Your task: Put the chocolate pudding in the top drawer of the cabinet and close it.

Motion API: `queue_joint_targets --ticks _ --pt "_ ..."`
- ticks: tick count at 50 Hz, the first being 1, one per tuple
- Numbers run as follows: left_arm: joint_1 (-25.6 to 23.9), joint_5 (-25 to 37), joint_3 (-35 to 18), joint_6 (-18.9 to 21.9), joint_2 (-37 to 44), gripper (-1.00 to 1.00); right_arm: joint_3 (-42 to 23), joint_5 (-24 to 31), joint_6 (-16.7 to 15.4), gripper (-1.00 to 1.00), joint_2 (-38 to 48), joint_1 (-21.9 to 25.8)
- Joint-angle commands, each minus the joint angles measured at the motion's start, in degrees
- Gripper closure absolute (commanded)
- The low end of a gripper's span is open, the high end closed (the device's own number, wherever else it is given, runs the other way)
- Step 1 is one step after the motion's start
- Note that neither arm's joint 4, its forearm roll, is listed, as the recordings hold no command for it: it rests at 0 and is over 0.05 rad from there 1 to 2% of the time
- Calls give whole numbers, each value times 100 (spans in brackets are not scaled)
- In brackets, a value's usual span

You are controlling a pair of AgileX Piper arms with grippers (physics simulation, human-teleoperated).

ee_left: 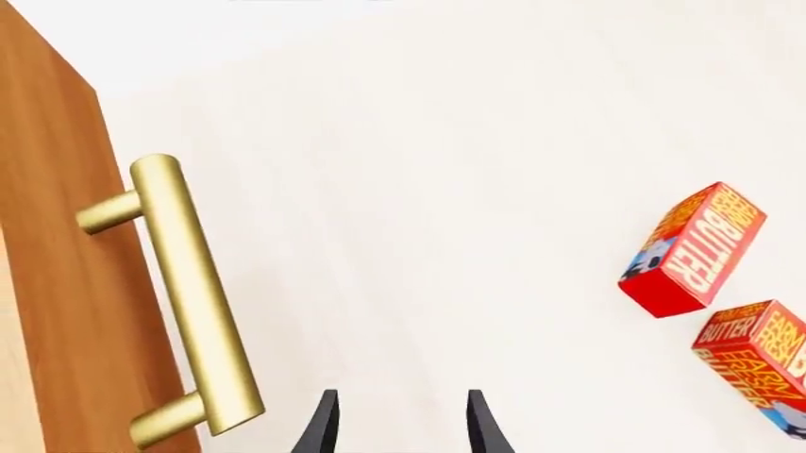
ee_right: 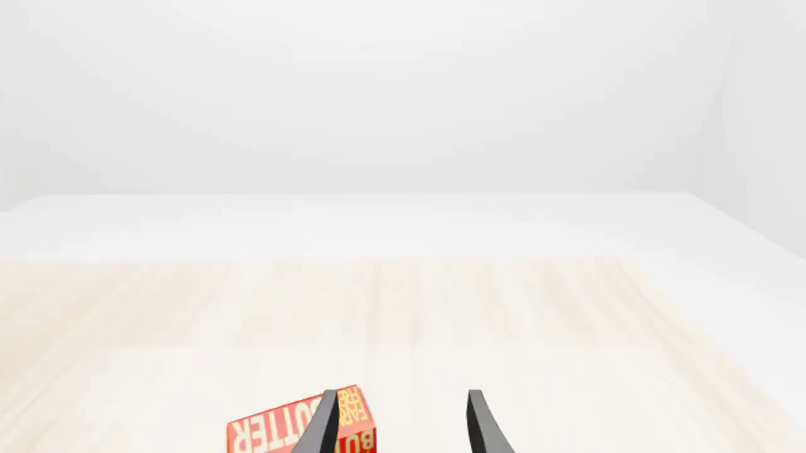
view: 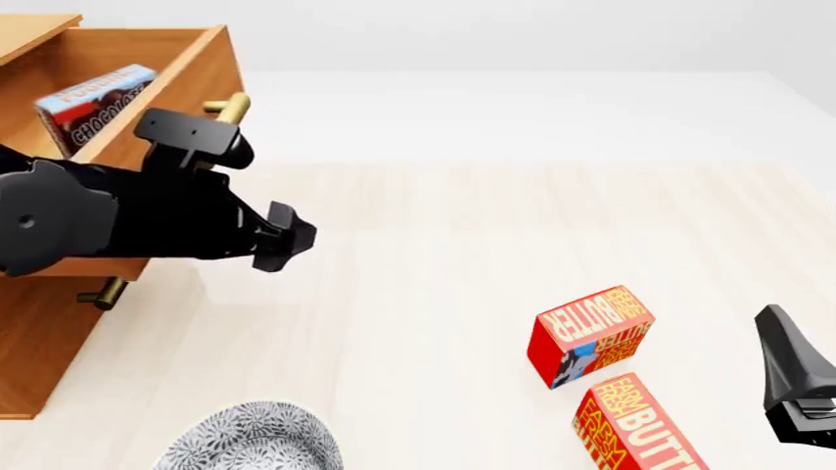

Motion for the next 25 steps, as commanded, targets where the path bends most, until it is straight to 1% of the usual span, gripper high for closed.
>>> queue_joint_targets --ticks 1,4,16,25 --pt "319 -71 162 242 -148 -100 0 0 0 -100 0 1" --pt "414 -63 176 321 -224 -100 0 0 0 -100 0 -1" --pt "460 -285 260 186 -182 -100 0 0 0 -100 0 1" --pt "692 -237 212 223 -291 -100 0 0 0 -100 0 0"
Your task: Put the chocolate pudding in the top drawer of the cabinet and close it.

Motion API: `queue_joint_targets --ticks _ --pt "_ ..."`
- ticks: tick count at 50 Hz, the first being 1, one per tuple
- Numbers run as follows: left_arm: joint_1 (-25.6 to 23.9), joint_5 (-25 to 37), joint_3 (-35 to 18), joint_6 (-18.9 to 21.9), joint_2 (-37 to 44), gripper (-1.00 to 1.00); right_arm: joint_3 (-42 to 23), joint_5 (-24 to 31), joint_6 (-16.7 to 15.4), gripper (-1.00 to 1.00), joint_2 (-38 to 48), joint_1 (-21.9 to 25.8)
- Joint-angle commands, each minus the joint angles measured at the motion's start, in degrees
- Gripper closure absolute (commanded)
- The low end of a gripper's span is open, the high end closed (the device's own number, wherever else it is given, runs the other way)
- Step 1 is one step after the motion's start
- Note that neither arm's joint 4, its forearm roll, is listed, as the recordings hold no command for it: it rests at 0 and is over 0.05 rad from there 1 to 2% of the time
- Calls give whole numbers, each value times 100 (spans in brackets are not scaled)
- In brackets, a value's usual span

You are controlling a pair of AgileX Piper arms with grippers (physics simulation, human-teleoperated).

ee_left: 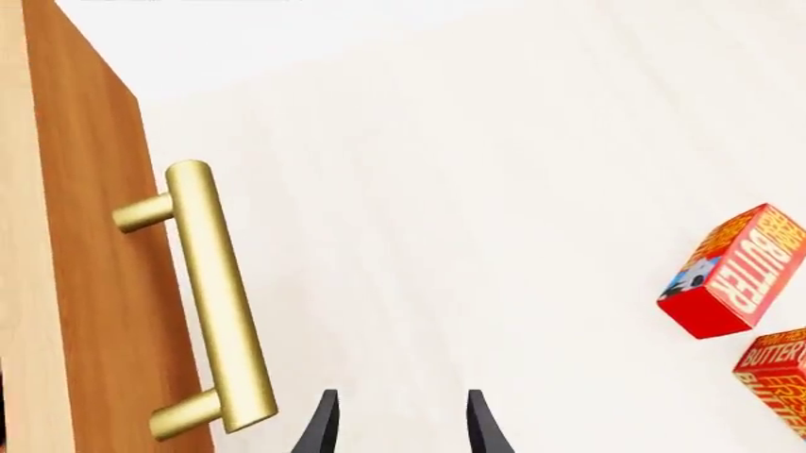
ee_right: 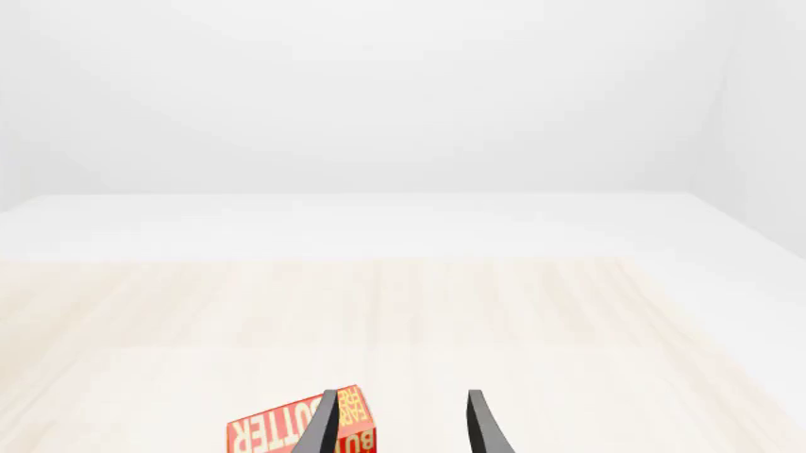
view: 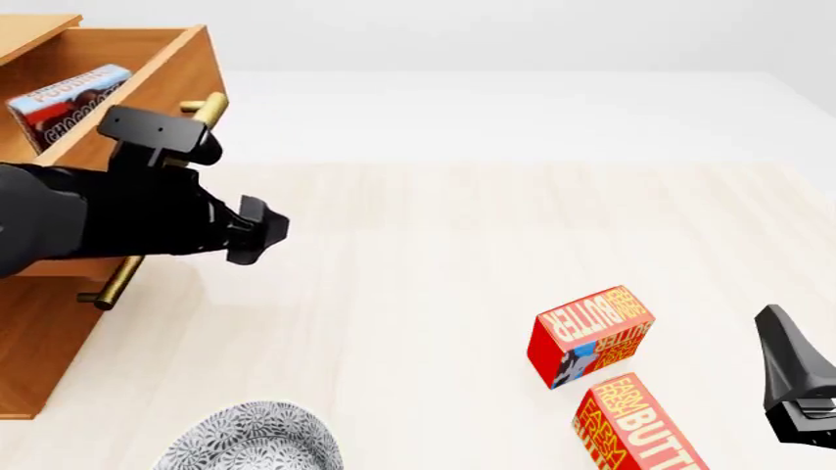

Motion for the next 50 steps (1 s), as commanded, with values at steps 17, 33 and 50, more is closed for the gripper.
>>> queue_joint_targets --ticks 17,33,50 --pt "537 91 -31 146 -267 -100 0 0 2 -100 1 -1" --pt "779 121 -44 309 -325 -100 0 0 -1 -100 1 1" --pt "1155 -213 58 287 -42 -100 0 0 0 -100 0 0"
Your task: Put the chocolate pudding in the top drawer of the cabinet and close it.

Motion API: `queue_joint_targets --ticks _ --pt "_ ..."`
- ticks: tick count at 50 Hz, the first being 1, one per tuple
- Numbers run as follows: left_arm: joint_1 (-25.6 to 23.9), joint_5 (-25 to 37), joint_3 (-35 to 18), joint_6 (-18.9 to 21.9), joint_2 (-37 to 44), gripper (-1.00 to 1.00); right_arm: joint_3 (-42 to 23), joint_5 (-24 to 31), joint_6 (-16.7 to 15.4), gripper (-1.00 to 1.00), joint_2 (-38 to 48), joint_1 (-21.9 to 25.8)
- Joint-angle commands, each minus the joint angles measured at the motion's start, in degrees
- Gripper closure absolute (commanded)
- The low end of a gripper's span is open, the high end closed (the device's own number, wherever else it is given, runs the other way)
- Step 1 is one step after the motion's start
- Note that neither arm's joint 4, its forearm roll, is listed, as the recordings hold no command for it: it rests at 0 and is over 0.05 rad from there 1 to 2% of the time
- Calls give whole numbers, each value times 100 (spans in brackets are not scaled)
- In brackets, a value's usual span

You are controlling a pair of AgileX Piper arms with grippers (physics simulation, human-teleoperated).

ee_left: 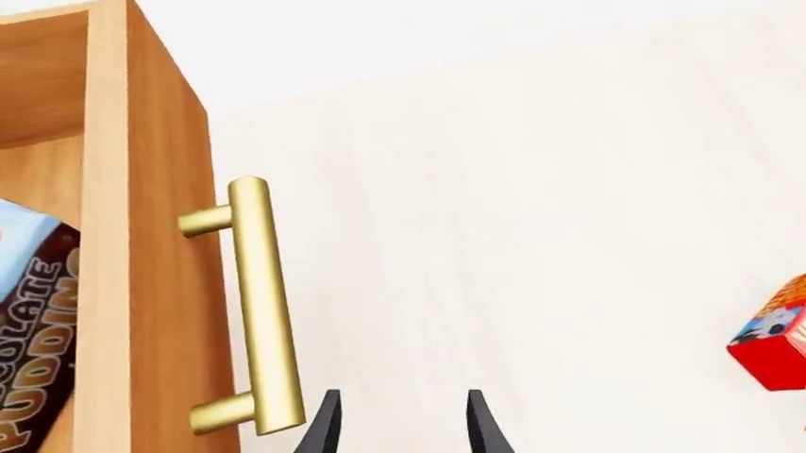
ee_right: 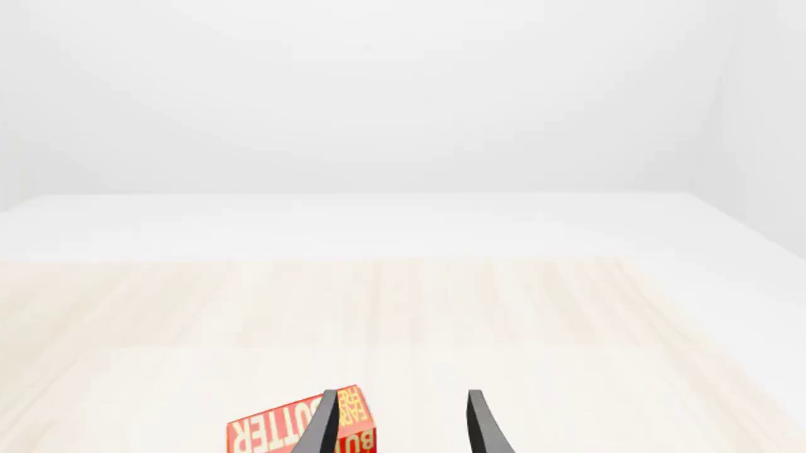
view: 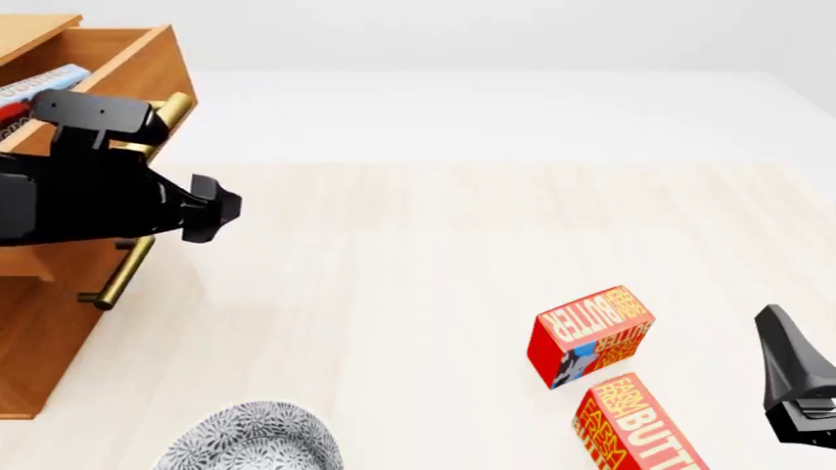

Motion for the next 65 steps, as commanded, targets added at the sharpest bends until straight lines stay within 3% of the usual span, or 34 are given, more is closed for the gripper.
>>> queue_joint_targets --ticks 1,3,5,31,41,43,65 --pt "322 -200 69 8 126 -100 0 0 0 -100 0 1" --pt "90 -237 50 -332 196 -100 0 0 0 -100 0 0" --pt "312 -351 115 -168 258 -100 0 0 -3 -100 1 0" --pt "838 -416 86 -119 210 -100 0 0 0 -100 0 1" --pt "994 -586 148 -209 360 -100 0 0 -1 -100 0 0" --pt "883 -609 142 -477 432 -100 0 0 0 -100 0 2" --pt "1494 -1004 124 -428 760 -100 0 0 0 -100 0 1"
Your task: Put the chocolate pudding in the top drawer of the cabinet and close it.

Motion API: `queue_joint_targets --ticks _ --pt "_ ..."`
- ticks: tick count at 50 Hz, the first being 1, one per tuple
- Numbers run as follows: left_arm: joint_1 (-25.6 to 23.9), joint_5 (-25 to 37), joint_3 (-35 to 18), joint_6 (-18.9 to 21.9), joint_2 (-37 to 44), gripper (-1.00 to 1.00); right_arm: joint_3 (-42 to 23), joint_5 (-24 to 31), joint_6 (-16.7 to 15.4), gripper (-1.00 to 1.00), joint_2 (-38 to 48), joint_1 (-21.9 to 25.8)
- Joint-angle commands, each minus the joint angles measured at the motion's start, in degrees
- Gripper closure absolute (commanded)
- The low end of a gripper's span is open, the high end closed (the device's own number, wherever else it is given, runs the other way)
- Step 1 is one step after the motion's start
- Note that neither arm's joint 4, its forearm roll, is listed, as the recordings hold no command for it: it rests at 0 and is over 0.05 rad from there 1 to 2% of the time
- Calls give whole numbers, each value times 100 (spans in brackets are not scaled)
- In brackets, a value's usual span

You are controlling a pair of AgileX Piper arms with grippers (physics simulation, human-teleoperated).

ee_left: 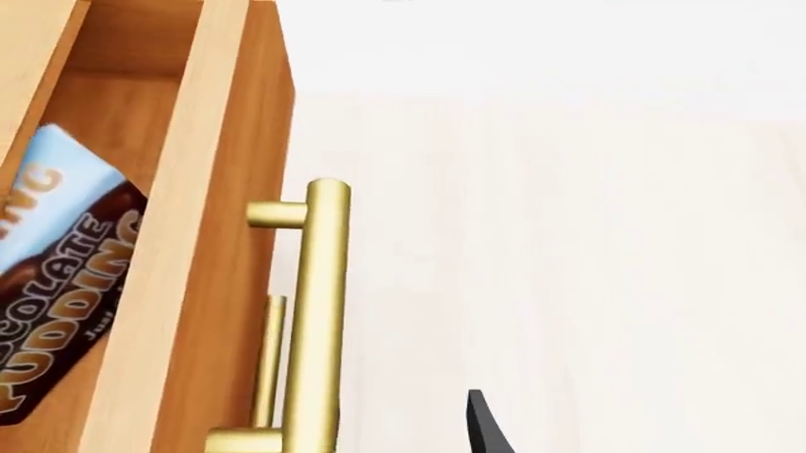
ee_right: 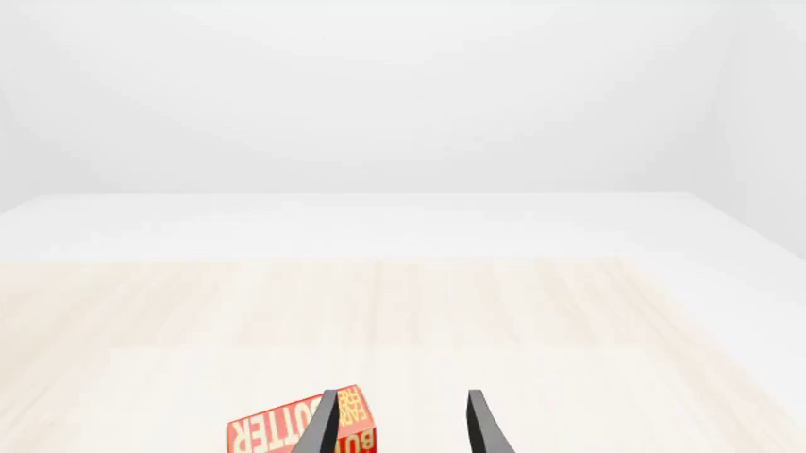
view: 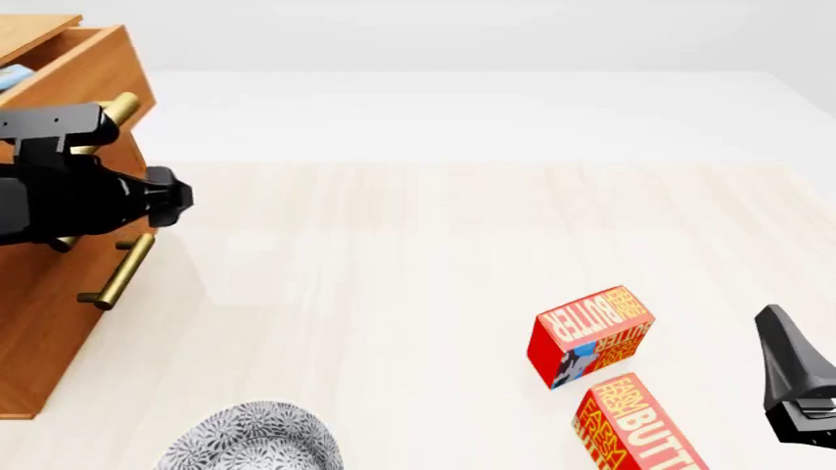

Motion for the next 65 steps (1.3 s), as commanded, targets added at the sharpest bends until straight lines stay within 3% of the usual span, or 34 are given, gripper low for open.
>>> queue_joint_targets --ticks 1,26,48,58,61,65 --pt "272 -155 -81 -36 190 -100 0 0 0 -100 0 0" --pt "870 -449 -75 -265 540 -100 0 0 0 -100 -1 -1" --pt "2030 -459 -611 -94 1066 -100 0 0 -1 -100 0 1" --pt "2028 -18 -637 -107 429 -100 0 0 -1 -100 -1 -2" --pt "2142 107 -712 176 161 -100 0 1 0 -100 -2 -1" --pt "2000 487 -840 63 -250 -100 0 0 1 -100 -1 0"
